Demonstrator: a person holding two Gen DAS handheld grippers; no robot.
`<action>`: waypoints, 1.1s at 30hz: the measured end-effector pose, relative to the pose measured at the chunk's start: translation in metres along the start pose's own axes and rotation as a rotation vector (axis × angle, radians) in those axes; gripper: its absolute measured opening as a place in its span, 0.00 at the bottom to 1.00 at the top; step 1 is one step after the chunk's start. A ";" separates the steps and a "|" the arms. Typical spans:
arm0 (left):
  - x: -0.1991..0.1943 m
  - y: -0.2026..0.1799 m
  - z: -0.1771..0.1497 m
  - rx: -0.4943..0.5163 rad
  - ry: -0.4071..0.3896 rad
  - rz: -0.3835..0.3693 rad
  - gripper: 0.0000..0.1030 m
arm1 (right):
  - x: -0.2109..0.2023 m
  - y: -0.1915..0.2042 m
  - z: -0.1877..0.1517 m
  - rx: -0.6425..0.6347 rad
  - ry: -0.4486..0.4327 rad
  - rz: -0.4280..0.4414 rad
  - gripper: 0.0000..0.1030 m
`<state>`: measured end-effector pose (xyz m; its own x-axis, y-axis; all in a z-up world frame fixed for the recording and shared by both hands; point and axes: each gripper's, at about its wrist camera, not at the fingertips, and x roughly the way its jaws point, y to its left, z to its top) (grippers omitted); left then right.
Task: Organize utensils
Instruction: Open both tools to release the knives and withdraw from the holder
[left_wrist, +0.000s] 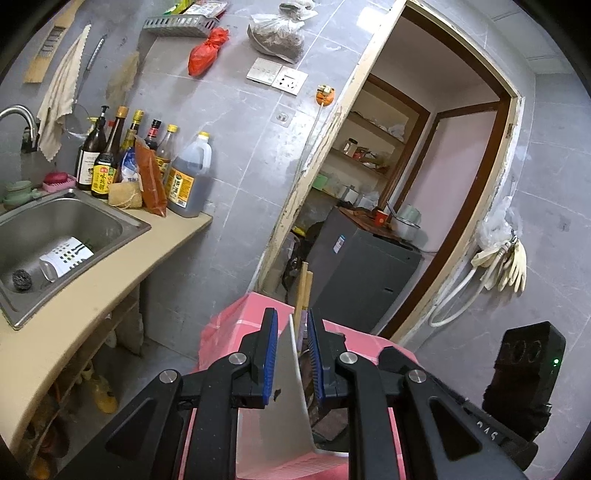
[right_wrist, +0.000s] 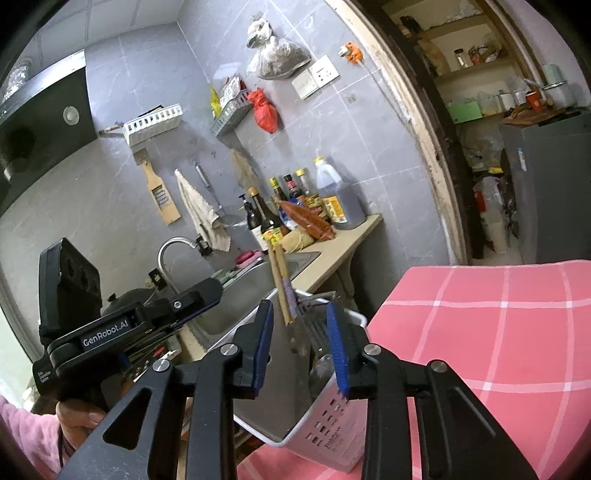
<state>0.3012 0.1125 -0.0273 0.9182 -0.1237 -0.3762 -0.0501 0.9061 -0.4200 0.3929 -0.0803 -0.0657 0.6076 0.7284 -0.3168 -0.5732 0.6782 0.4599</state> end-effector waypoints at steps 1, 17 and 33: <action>-0.001 0.000 0.001 0.006 -0.001 0.007 0.16 | -0.002 0.000 0.001 0.000 -0.005 -0.009 0.32; -0.013 -0.020 0.000 0.072 -0.011 0.064 0.65 | -0.045 -0.009 0.025 0.010 -0.074 -0.189 0.69; -0.038 -0.046 -0.006 0.108 -0.064 0.146 1.00 | -0.100 -0.006 0.035 -0.023 -0.117 -0.322 0.99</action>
<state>0.2666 0.0729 0.0014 0.9275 0.0351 -0.3721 -0.1453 0.9511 -0.2725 0.3547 -0.1607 -0.0077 0.8175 0.4614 -0.3445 -0.3535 0.8744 0.3323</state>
